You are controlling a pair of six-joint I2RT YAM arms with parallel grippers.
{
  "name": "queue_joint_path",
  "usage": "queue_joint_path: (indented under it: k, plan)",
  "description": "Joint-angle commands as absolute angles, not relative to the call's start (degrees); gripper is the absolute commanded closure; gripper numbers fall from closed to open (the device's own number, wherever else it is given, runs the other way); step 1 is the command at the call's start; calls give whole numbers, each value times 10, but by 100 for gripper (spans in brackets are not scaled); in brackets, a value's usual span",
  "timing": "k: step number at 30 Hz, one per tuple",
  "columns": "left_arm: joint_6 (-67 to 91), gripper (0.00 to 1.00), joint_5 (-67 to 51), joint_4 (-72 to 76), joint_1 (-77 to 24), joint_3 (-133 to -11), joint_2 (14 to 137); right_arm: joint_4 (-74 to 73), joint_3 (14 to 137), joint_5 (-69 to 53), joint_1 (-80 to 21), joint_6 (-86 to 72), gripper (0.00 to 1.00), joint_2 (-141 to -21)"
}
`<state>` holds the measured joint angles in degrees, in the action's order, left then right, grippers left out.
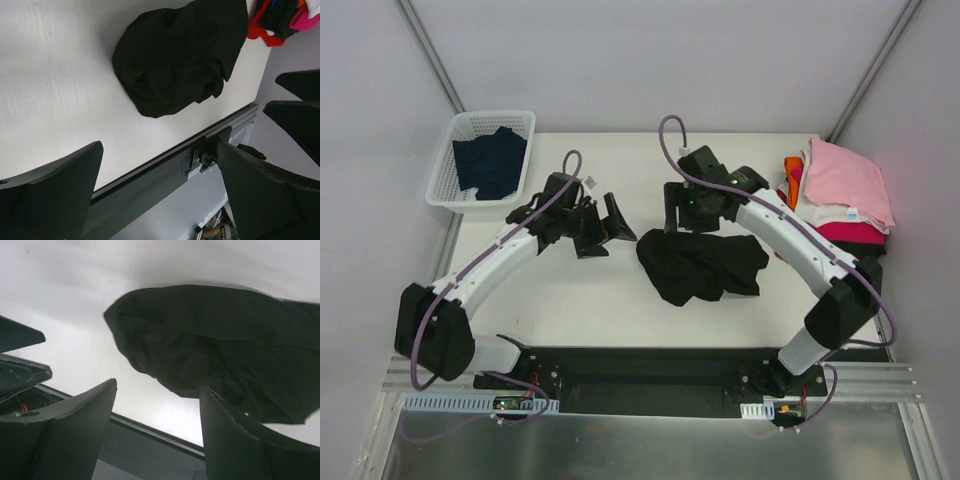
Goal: Fold and stack the t-shirts
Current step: Move the tshirt to the center of the board
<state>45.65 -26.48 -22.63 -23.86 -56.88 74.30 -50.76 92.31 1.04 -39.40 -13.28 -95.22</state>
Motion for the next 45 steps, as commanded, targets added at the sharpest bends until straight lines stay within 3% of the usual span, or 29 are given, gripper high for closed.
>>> queue_joint_path:
  k: [1, 6, 17, 21, 34, 39, 45]
  plan:
    - [439, 1, -254, -192, -294, -634, 833, -538, 855, 65, -372, -159, 30, -886]
    - [486, 1, -221, -193, -327, -618, 902, -541, 790, 69, -373, -163, 31, -856]
    - [539, 2, -141, -219, -384, -631, 874, -496, 685, 57, -377, -200, 34, -828]
    - [574, 1, -121, -219, -403, -684, 864, -486, 687, 51, -383, -203, 35, -849]
    - [715, 3, -63, -218, -420, -633, 888, -467, 690, 59, -393, -208, 36, -865]
    - [724, 8, -58, -218, -425, -660, 920, -466, 674, 69, -392, -215, 37, -839]
    - [728, 22, -54, -214, -431, -711, 973, -485, 671, 92, -392, -214, 37, -819]
